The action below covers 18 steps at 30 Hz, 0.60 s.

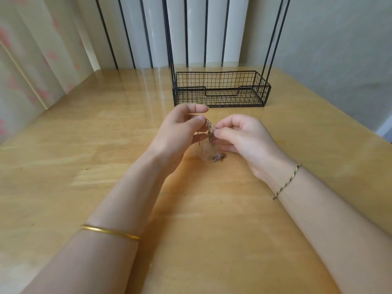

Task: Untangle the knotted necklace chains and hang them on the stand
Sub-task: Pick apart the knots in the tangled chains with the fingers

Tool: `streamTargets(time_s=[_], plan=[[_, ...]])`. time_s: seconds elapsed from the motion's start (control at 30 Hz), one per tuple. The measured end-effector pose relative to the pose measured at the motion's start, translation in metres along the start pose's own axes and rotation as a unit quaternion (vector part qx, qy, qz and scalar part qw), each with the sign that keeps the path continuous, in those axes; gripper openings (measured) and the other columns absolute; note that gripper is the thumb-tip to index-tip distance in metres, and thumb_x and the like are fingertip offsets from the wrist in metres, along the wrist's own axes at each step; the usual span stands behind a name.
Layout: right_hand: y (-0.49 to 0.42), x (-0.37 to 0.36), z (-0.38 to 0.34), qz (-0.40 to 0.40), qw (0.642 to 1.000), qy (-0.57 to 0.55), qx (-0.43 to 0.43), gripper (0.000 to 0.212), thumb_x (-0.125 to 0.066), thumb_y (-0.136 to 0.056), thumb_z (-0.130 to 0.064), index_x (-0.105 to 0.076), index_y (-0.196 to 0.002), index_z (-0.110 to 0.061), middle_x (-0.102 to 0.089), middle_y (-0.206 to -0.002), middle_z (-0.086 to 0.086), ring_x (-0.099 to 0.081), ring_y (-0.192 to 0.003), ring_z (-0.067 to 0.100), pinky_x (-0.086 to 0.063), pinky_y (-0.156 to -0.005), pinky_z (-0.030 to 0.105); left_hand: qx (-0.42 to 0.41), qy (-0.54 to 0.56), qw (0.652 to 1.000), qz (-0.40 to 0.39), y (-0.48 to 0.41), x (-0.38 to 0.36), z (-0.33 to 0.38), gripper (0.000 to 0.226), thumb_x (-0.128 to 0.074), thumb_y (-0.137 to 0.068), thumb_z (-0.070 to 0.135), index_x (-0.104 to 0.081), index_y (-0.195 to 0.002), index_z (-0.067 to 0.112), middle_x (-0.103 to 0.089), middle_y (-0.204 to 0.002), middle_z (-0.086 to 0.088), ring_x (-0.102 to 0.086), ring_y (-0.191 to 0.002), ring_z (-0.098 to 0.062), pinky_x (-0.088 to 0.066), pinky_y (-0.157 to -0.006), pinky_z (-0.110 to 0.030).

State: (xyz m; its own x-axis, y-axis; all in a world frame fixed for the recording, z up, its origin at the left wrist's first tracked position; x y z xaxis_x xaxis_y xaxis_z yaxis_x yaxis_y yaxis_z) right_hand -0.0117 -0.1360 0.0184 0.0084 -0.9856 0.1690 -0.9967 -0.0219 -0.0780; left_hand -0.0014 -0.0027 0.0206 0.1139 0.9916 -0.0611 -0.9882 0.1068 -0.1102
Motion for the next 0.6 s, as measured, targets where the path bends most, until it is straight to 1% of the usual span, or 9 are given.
streamTargets(time_s=[0.07,0.13,0.2,0.3,0.43,0.5,0.6], plan=[[-0.001,0.001,-0.001,0.007,1.000,-0.024,-0.007,0.012,-0.059,-0.084,-0.005,-0.061,-0.075,-0.013,-0.067,-0.082,0.005,-0.066,-0.079,0.017,-0.055,-0.075,0.030,0.007,0.023,1.000,0.005,0.000,0.000,0.000,0.018,-0.045,-0.096,0.002,-0.057,-0.104,0.013,-0.054,-0.082,-0.003,-0.056,-0.071,-0.011,-0.053,-0.079,-0.028],[-0.002,0.003,-0.003,0.016,0.997,-0.078,-0.018,0.014,-0.058,-0.082,-0.004,-0.059,-0.072,-0.013,-0.066,-0.080,0.005,-0.064,-0.078,0.018,-0.053,-0.076,0.031,0.013,0.017,1.000,0.010,-0.001,0.002,-0.001,0.017,-0.046,-0.096,0.002,-0.057,-0.102,0.014,-0.054,-0.082,-0.002,-0.056,-0.072,-0.011,-0.053,-0.084,-0.031],[-0.003,0.007,-0.005,0.029,0.990,-0.136,-0.026,0.015,-0.055,-0.082,-0.004,-0.057,-0.071,-0.013,-0.065,-0.077,0.005,-0.062,-0.075,0.018,-0.051,-0.078,0.033,0.019,-0.005,1.000,0.008,-0.001,0.003,-0.002,0.016,-0.047,-0.096,0.004,-0.058,-0.101,0.015,-0.053,-0.083,0.000,-0.055,-0.074,-0.012,-0.052,-0.086,-0.032],[-0.005,0.010,-0.007,0.035,0.976,-0.214,-0.026,0.016,-0.051,-0.085,-0.003,-0.055,-0.074,-0.013,-0.064,-0.073,0.004,-0.061,-0.070,0.017,-0.050,-0.075,0.032,0.023,-0.051,0.998,-0.006,0.000,0.004,-0.003,0.016,-0.048,-0.096,0.006,-0.058,-0.106,0.014,-0.054,-0.085,0.000,-0.056,-0.076,-0.011,-0.052,-0.086,-0.032],[-0.008,0.011,-0.006,0.051,0.960,-0.273,-0.037,0.017,-0.049,-0.086,-0.003,-0.054,-0.076,-0.016,-0.062,-0.064,0.000,-0.059,-0.066,0.016,-0.049,-0.070,0.029,0.011,-0.119,0.993,-0.024,0.001,0.001,-0.002,0.018,-0.047,-0.097,0.008,-0.057,-0.110,0.014,-0.053,-0.082,0.001,-0.054,-0.075,-0.010,-0.052,-0.084,-0.029],[-0.009,0.013,-0.005,0.054,0.950,-0.304,-0.047,0.018,-0.047,-0.086,-0.002,-0.052,-0.077,-0.017,-0.059,-0.060,-0.003,-0.059,-0.064,0.014,-0.049,-0.069,0.029,0.005,-0.151,0.988,-0.017,0.002,0.000,-0.001,0.019,-0.046,-0.097,0.008,-0.057,-0.111,0.015,-0.052,-0.082,0.001,-0.054,-0.076,-0.012,-0.052,-0.086,-0.032],[-0.010,0.017,-0.004,0.055,0.926,-0.368,-0.067,0.016,-0.045,-0.086,-0.003,-0.051,-0.081,-0.017,-0.054,-0.059,-0.002,-0.057,-0.058,0.013,-0.051,-0.073,0.031,0.001,-0.168,0.986,0.008,0.000,0.002,-0.003,0.021,-0.045,-0.097,0.009,-0.056,-0.114,0.016,-0.051,-0.081,0.001,-0.053,-0.076,-0.013,-0.052,-0.090,-0.038]])
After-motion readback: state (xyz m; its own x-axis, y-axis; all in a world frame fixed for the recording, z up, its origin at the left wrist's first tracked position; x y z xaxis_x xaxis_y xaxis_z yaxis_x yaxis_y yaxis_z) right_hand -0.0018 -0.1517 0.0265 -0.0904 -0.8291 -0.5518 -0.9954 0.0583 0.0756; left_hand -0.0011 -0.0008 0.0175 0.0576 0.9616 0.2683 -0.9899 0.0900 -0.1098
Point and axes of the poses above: each hand's wrist, its own y-axis away from the middle knuckle, its own x-axis out of the back of the hand, z = x × y, the point moved 2 cm from there along -y, towards the middle knuckle
